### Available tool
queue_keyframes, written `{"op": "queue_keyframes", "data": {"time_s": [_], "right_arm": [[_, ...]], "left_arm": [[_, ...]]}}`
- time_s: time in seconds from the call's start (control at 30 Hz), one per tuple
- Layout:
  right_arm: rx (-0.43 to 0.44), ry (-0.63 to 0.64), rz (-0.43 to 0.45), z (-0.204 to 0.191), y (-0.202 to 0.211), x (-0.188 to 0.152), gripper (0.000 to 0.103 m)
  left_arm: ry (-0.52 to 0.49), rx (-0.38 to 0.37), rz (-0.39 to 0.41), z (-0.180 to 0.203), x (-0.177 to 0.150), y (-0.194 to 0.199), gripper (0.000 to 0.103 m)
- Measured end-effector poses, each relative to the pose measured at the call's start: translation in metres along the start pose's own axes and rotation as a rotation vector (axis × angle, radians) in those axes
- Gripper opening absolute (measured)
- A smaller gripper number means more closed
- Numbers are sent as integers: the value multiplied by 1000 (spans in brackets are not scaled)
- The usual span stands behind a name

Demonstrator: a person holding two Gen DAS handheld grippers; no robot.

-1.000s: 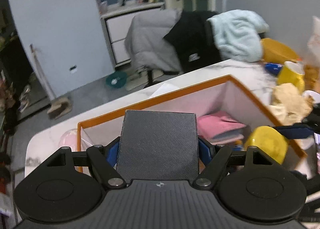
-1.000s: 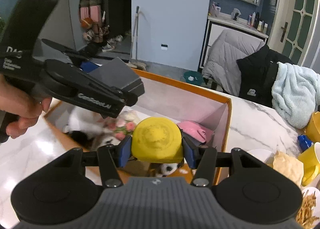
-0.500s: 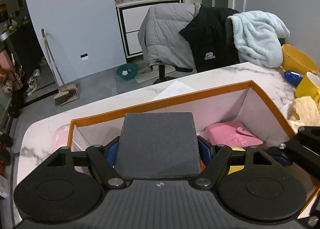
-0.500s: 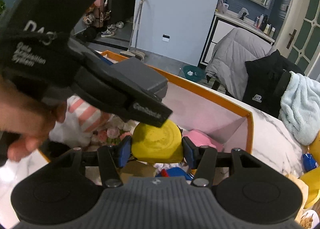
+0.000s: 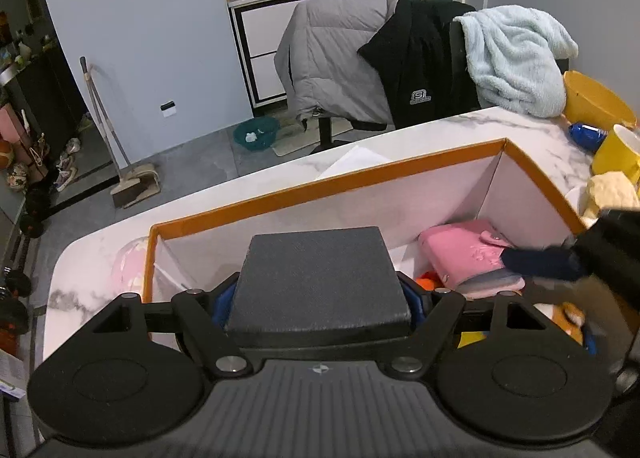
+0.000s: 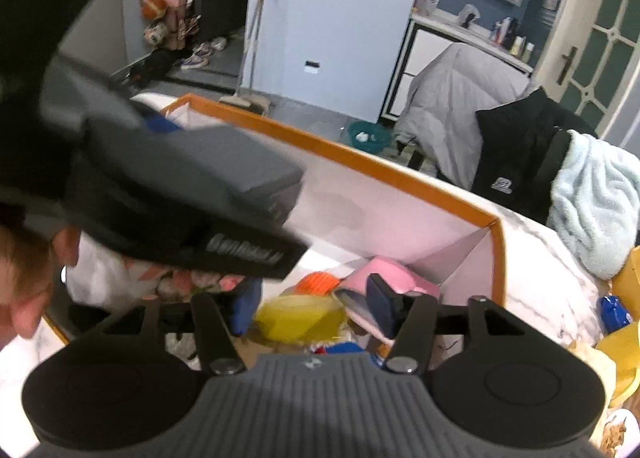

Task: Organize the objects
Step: 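Lower the grey pad and tape measure into the orange box and open both tools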

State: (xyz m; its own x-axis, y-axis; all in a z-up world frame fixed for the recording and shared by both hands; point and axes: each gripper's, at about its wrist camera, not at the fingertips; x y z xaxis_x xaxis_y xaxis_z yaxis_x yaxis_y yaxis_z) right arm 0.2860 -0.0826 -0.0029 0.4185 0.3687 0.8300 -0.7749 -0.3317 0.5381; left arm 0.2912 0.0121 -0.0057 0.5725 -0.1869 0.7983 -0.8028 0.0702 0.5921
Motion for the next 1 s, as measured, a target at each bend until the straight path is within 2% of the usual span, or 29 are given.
{"op": "queue_keyframes", "data": {"time_s": [0.13,0.27,0.33,0.53,0.77,1.0], "right_arm": [[-1,-2,8,0,6,2,66],[-6,5,4,-2,10,1,66],[-9,7,3,-2,15,1,66],[-22,-19,14,4,30,5,66],[-50,-37,-10,10,44,3,66],[-63,-37,-1,7,68,9,67]], "left_arm": [[19,-18,2,-5,-1,6,92],[68,-53,20,-11,4,16,102],[78,-59,37,-13,9,23,102],[65,-42,79,-19,19,46,102],[-13,-12,68,-19,16,69,102],[14,21,86,-28,21,94,102]]}}
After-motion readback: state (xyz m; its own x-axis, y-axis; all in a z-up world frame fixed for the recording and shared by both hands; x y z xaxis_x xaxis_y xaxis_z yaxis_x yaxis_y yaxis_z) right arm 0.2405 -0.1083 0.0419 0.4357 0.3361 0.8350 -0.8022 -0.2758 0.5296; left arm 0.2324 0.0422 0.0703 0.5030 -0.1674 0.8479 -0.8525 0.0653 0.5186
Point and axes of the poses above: each gripper's, at about its wrist camera, not at the fingertips, and y roughly against the way its jaws point, z to its right, x to its top, and after that the axes turned 13 degrees about z, right-handed
